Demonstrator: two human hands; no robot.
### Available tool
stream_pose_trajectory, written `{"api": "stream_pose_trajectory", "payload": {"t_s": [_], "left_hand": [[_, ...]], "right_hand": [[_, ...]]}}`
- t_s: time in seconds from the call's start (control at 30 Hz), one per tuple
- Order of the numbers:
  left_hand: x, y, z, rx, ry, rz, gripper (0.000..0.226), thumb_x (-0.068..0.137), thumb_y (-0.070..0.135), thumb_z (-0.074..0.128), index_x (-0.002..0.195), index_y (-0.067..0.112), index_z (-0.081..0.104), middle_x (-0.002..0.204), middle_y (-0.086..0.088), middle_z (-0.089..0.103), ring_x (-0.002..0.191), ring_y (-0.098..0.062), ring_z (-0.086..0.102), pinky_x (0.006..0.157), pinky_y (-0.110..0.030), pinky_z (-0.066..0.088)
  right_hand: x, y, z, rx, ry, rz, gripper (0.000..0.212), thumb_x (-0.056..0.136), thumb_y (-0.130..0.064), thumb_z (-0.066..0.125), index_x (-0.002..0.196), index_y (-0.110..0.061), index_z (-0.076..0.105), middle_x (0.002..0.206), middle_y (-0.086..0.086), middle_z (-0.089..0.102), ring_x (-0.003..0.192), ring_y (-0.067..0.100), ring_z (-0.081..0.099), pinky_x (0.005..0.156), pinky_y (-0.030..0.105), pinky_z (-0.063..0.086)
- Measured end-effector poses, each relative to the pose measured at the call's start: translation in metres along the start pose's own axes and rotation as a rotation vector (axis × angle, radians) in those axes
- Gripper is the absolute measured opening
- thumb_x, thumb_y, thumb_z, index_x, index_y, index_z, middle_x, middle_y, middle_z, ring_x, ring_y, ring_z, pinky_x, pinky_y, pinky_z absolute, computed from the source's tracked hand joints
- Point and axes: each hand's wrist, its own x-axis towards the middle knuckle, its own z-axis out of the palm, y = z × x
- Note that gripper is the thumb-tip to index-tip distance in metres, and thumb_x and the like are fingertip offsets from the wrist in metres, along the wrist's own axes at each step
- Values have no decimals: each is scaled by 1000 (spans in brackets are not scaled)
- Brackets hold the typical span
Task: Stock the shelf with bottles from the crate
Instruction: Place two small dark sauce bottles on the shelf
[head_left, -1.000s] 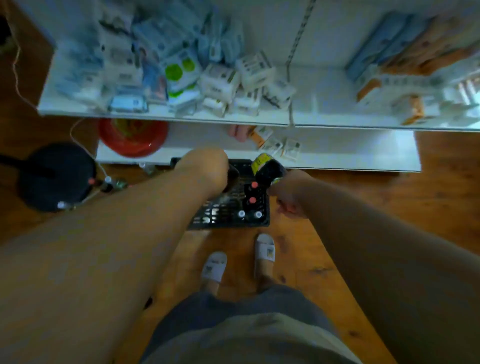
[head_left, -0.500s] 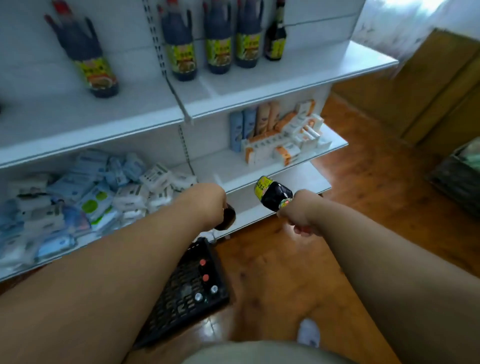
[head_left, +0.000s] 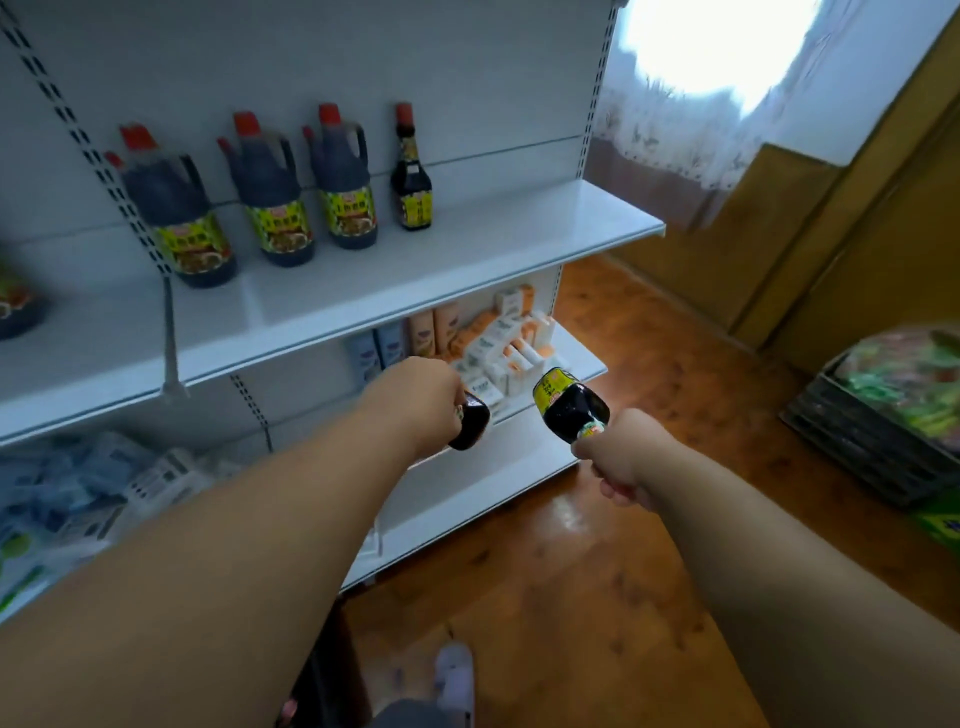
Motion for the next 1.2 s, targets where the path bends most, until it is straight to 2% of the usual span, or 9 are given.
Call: {"api": "stream_pose_trajectory", "payload": {"t_s": [0.13,0.2,0.3,0.43,0.6,0.83,1.0,1.1,1.2], "left_hand": [[80,8,-32,31,27,58,25,80,24,59,100,20,73,95,-3,69,86,-24,63,71,-34,54],[115,12,-52,23,58,75,25,78,25,61,99,18,73,92,-5,69,83,-26,63,68,-32,53],[158,19,-80,2,112,84,25,78,23,64,100,18,74,91,-6,70,81,-26,65,71,-35,57],[212,26,-114,-4,191,71,26,81,23,64,105,20,74,98,-4,72,88,-24,65,76,-36,58],[274,33,-118,-42,209,-70,26,81,21,64,106,22,74,99,-4,71,90,-23,64,78,-33,56],[339,45,-118,-112,201,-350,21,80,18,65,101,20,69,98,-4,68,88,-23,63,75,-32,55],[368,39,-123,-90,162,-474,18,79,18,64,96,17,69,89,-5,67,79,-21,63,75,-35,59],[385,28,-130,-114,161,-542,21,76,15,65,97,18,63,87,-3,63,75,-21,62,72,-35,59],[403,15,-133,-142,248,-576,22,78,13,62,98,19,55,86,-2,59,73,-20,57,64,-33,52]], "right_hand": [[47,-51,-23,85,36,-68,16,84,-7,61,89,-3,46,73,15,44,44,19,37,43,23,27],[66,-78,-38,90,75,-123,15,85,-9,61,86,-2,48,73,16,47,42,20,41,42,23,30],[89,-113,-64,83,90,-185,12,86,-12,61,86,-3,52,70,15,52,41,21,44,41,23,34],[131,-152,-95,47,94,-230,16,85,-16,64,92,-3,56,71,14,57,42,19,48,44,25,39],[204,-189,-121,-81,34,-263,18,83,-14,62,95,-4,54,69,15,57,39,20,47,45,27,39],[289,-237,-158,-312,-112,-416,13,84,-9,62,88,-1,54,69,17,58,37,22,48,42,24,40],[324,-273,-168,-493,-193,-471,18,83,-15,67,72,-5,56,60,12,59,40,21,53,40,22,43],[332,-298,-163,-508,-247,-458,17,83,-9,67,90,2,56,67,17,60,38,21,47,41,21,37],[338,-324,-157,-562,-298,-483,22,84,-9,66,99,3,56,73,18,65,39,19,47,41,21,39]]}}
